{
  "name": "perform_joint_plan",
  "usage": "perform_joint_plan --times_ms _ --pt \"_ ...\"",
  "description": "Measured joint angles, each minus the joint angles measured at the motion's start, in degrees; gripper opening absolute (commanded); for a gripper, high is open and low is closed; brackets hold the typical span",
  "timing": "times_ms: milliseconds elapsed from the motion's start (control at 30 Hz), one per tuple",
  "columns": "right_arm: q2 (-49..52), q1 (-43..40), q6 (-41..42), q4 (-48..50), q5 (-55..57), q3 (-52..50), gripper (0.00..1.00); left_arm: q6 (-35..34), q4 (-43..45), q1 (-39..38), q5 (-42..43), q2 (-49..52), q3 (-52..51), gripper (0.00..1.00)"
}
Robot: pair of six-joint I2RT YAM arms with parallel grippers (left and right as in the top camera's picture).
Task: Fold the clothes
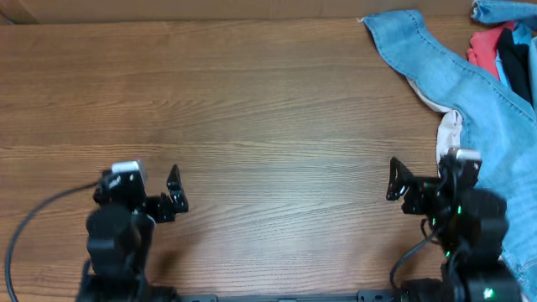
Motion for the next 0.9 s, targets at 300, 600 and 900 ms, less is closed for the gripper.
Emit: perform_joint_plan --times_ms 300,600,900 --pt "13.92 -0.26 4.22 -10.23 1.33 11.28 1.00 -0.11 -5.29 0.00 7.34 8.15 9.38 1.00" --pt "18.82 -16.98 28.24 -23.47 16.83 11.43 1.00 -0.15 -5.81 0.00 8.61 8.17 9.46 1.00" --pt "25.40 -43.85 35.36 -20.11 16.65 11.43 1.00 -0.15 -6.25 0.00 8.59 8.22 9.46 1.00"
